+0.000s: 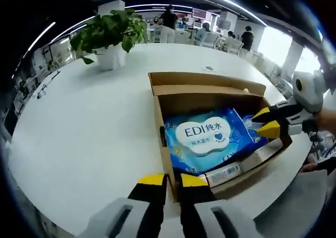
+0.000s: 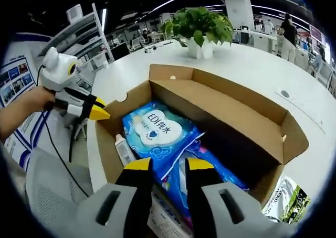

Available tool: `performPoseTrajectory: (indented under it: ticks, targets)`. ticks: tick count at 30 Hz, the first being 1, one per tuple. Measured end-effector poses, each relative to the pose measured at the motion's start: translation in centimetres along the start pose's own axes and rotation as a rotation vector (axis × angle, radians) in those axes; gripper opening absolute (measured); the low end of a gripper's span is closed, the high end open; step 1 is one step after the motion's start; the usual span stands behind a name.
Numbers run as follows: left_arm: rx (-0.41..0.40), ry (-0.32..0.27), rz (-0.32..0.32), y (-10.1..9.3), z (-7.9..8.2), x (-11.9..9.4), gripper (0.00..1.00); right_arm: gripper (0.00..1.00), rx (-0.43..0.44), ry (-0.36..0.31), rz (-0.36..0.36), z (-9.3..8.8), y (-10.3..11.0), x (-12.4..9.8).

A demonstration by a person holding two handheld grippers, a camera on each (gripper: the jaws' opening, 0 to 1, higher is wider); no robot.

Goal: Operate the shoe box by opening the lid, removing the specified soft item, and placing it in the target area until the item is outside and the box remains undamaged.

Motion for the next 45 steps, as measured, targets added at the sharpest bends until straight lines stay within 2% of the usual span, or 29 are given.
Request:
performPoseTrajectory:
  ticks: [6, 23, 30, 32, 34, 36, 39, 45]
  targets:
    - [-0.006, -0.001, -0.002, 0.0, 0.0, 0.0, 0.08, 0.2, 0.0, 0.019, 0.011, -0.2, 0.1, 1.2]
    - [-0.015, 0.003, -0.003, 0.0, 0.0, 0.3, 0.08, 0.18, 0.013, 0.011, 0.027, 0.5, 0.1, 2.5]
    - [-0.024, -0.001, -0.004, 0.0, 0.1, 0.3, 0.08, 0.18, -0.007, 0.05, 0.025, 0.3, 0.2, 3.7]
    - [-0.027, -0.002, -0.003, 0.0, 0.0, 0.4, 0.08, 0.13, -0.02, 0.059, 0.008, 0.1, -0.1, 3.8]
    - [-0.028, -0.001, -0.002, 0.0, 0.0, 0.4, 0.08, 0.08, -0.04, 0.066, -0.013, 0.1, -0.4, 3.6]
    - [-0.026, 0.0, -0.001, 0.0, 0.0, 0.4, 0.08, 0.07, -0.031, 0.065, -0.006, 0.1, -0.2, 3.4]
    - [-0.022, 0.004, 0.001, 0.0, 0.0, 0.4, 0.08, 0.06, -0.076, 0.065, -0.009, 0.2, -0.1, 3.2]
    - [-0.022, 0.003, 0.005, 0.0, 0.0, 0.4, 0.08, 0.04, -0.033, 0.053, -0.017, 0.5, 0.0, 2.3]
Point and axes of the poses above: the point that each gripper's makers call its tool centre point, and the gripper's own axes: x roughly forward along the fingers, y roughly to its left, z roughly out of its top, the point moved 3 cm from there along -x, roughly backward along the fingers, and after that the axes turned 9 degrees about -x, right-handed, at the moved point
